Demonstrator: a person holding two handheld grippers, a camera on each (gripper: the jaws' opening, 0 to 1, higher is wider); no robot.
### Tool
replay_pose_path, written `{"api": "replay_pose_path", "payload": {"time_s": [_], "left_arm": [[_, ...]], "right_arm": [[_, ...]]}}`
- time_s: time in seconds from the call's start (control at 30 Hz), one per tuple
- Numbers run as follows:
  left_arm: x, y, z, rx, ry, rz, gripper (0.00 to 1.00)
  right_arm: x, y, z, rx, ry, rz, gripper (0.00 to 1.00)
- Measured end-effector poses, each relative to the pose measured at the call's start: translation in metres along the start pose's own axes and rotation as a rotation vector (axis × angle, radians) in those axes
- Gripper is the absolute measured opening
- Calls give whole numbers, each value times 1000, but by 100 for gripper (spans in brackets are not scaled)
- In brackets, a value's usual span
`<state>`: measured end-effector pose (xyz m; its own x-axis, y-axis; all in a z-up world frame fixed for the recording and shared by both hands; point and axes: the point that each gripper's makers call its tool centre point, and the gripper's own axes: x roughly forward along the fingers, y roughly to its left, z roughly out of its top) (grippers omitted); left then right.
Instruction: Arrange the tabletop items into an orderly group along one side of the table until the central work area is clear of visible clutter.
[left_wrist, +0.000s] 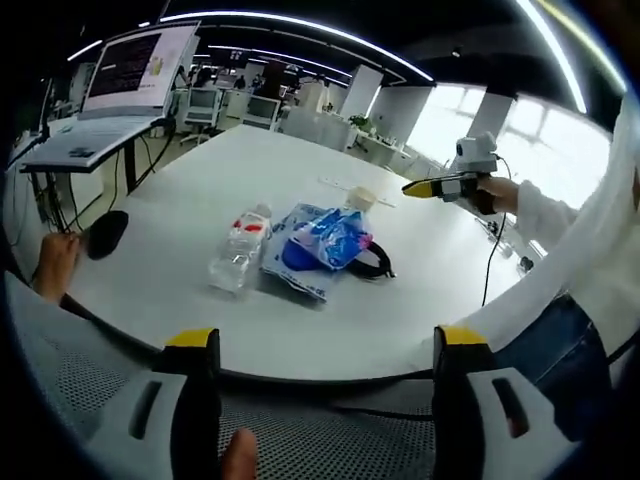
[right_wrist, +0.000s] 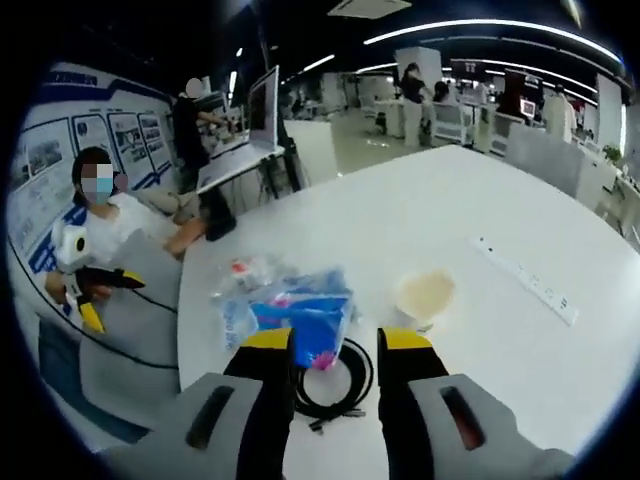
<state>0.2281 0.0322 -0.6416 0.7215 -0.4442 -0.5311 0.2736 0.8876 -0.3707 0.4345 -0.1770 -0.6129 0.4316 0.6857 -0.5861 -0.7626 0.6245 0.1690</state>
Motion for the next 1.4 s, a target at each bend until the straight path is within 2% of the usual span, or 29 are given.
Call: {"api": "replay_pose_path", "payload": {"time_s": [0.2, 0.6, 0.87, 1.1, 1.4], "left_arm": [[0, 0, 1, -3, 0, -2, 90], [1, 0, -1, -13, 20, -5, 88], [1, 0, -1, -31, 33, -23, 88], [10, -7, 7, 10, 57, -56, 86], [35, 2, 15, 86, 121, -91, 84]], "right_arm": [[2, 5, -11, 32, 5, 11, 31], [1, 0, -25, 83, 10, 4, 31], [1, 16, -42, 123, 13, 4, 32], [-8, 16, -46, 165, -9, -34, 33], [-22, 24, -63, 217, -12, -70, 33]]}}
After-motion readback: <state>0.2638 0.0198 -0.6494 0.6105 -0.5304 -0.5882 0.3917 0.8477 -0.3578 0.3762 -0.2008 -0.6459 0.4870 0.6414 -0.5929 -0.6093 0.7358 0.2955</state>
